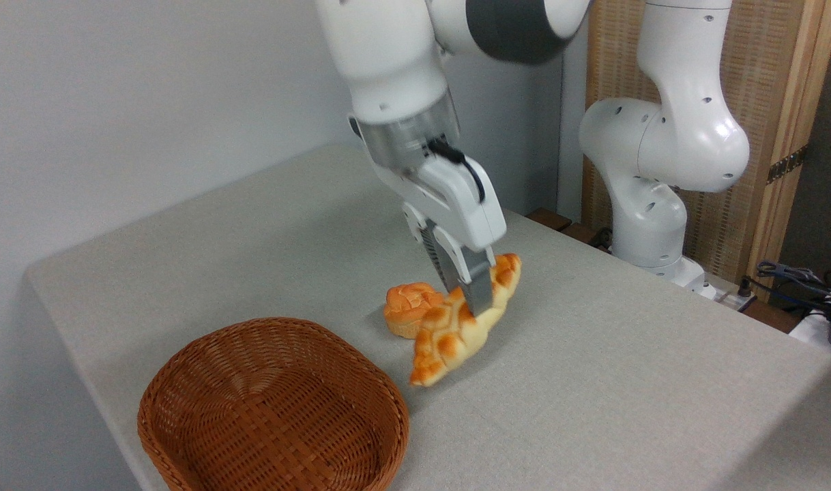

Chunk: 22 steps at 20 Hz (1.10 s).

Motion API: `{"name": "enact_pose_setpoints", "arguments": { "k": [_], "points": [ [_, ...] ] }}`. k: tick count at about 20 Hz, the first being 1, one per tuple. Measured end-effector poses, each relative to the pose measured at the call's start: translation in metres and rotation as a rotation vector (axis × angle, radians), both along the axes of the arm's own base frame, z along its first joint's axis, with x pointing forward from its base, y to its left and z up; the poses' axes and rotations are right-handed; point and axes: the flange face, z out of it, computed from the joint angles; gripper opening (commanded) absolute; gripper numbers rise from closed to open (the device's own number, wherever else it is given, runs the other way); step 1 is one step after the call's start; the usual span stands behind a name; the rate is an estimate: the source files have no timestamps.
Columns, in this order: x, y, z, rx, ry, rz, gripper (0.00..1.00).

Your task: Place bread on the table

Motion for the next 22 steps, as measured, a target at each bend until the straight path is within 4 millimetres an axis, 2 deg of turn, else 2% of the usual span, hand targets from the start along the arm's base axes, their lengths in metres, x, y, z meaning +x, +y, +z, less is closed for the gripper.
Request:
{"name": "enact_pose_setpoints", "arguments": {
  "k": [2,4,12,19,22],
  "points": [
    [-0.004,0.000,-0.015,0.001,0.030,-0.001,0.83],
    [-0.005,-0.001,-0.020,0.001,0.034,-0.004,1.00],
    [0.005,-0.017,-0.033,0.007,0.025,-0.022,1.00],
    [0.010,-0.023,-0.026,0.010,-0.014,-0.032,1.00],
    [0.018,-0.035,-0.007,0.019,-0.069,-0.021,1.00]
  ]
}}
